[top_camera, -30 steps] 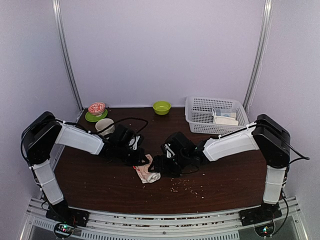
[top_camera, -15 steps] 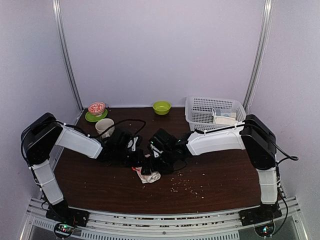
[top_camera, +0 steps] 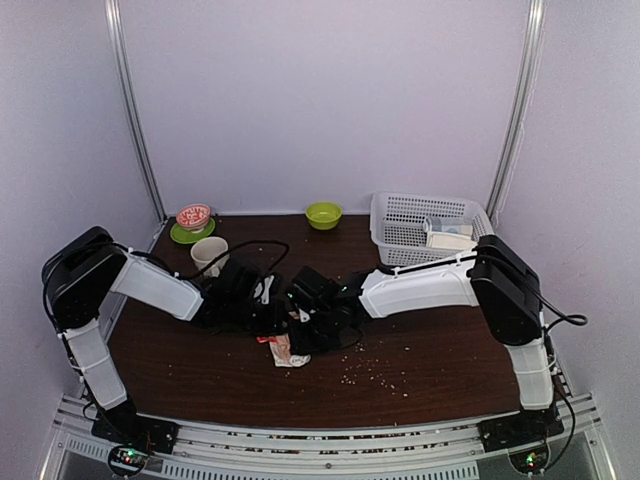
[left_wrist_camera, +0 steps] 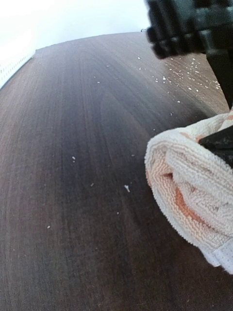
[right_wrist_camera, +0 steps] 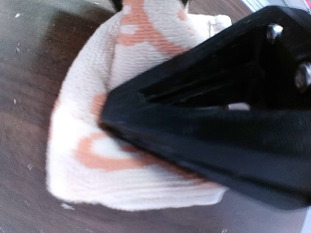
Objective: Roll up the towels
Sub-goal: Pick up the towel from the center of the board.
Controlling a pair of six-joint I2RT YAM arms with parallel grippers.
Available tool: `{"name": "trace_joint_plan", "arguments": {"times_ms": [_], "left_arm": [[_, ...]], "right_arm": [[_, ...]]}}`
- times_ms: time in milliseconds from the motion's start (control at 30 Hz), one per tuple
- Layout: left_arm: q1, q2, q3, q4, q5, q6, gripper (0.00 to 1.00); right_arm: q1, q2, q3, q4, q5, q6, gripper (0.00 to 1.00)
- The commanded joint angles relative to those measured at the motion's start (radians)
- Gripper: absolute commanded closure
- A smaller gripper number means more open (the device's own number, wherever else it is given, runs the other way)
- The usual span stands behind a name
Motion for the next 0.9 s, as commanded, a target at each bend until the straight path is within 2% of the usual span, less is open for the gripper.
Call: {"name": "trace_joint_plan", "arguments": {"times_ms": [0,100,167,300,467,533,733,867], "left_arm": [[0.002,-0.009,-0.028,-0.097,-0.004,-0.012,1.0],[0.003,-0.054,0.005,-0.147,-0.005,0.003,0.98],[0.003,-0.093,0.05,-0.197,-0.009,0.019,0.79],[0.003,-0.171,0.158,-0.313,-0.038,0.055,0.5],[0.003,-0.177,0.316,-0.391,-0.126,0.09,0.24],[0.004,-0.129,0.392,-0.391,-0.158,0.098,0.04],[0.007,0.109,0.67,-0.274,-0.123,0.088,0.02],[0.007,0.286,0.928,-0.259,-0.053,0.106,0.02]], "right_arm": [[-0.009,0.009,-0.118,-0.037,0.059,0.047,1.0],[-0.024,-0.07,-0.179,-0.019,0.091,0.037,1.0],[-0.032,-0.143,-0.218,-0.026,0.132,0.017,1.0],[-0.061,-0.315,-0.313,-0.062,0.202,-0.034,1.0],[-0.119,-0.592,-0.439,-0.126,0.269,-0.097,1.0],[-0.143,-0.702,-0.471,-0.172,0.307,-0.122,1.0],[-0.285,-1.016,-0.495,-0.319,0.414,-0.199,1.0],[-0.402,-1.122,-0.476,-0.324,0.4,-0.248,1.0]]}}
